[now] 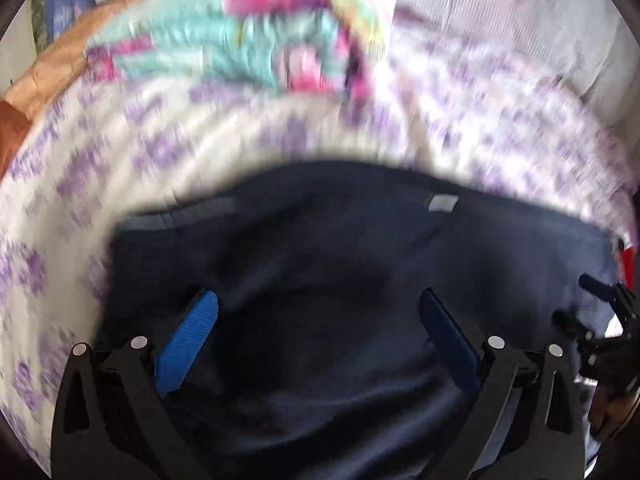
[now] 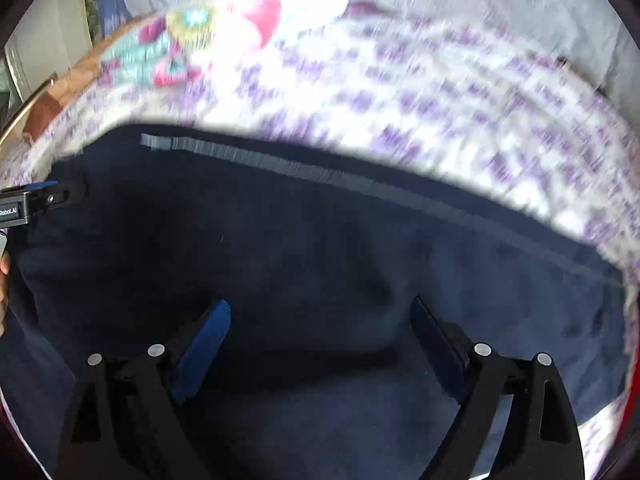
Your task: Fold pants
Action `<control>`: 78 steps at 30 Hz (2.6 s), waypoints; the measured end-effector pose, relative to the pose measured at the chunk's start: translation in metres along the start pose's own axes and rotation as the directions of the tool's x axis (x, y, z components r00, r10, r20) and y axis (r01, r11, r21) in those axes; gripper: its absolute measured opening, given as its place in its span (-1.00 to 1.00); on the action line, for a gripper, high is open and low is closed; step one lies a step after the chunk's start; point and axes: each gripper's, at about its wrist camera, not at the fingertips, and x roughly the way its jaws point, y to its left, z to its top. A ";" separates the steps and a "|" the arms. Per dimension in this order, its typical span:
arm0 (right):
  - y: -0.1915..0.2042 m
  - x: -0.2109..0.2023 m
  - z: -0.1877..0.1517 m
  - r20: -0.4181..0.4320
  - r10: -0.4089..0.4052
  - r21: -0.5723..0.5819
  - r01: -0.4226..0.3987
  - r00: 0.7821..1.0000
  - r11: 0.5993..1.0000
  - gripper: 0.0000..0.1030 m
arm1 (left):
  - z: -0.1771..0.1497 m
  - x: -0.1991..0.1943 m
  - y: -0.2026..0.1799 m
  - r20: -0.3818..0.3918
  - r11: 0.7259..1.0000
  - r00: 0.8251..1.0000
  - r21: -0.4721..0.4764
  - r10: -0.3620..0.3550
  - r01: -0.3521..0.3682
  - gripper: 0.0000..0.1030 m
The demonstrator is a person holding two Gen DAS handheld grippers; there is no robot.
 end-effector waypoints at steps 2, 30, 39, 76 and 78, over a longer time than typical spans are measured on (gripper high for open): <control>-0.034 -0.019 0.011 0.085 -0.074 0.061 0.069 0.994 0.996 0.79 | 0.015 -0.018 0.017 0.081 0.999 0.997 -0.052 0.015 -0.010 0.90; -0.030 0.068 0.058 -0.014 0.232 -0.389 -0.219 0.973 0.895 0.58 | 0.023 0.014 0.080 0.078 0.965 0.966 -0.075 -0.246 0.251 0.91; -0.002 0.039 0.030 0.076 0.164 -0.446 -0.114 0.983 0.888 -0.84 | 0.028 0.016 0.107 0.121 0.888 0.909 -0.198 -0.399 0.416 0.89; 0.041 -0.190 -0.161 0.346 0.123 -0.348 0.005 0.930 0.938 -0.94 | -0.094 -0.086 0.164 0.292 0.775 0.795 -0.209 -0.532 0.596 -0.69; 0.028 -0.169 -0.143 0.292 0.173 -0.316 -0.076 0.941 0.946 0.31 | -0.087 -0.078 0.159 0.261 0.775 0.811 -0.248 -0.524 0.581 -0.69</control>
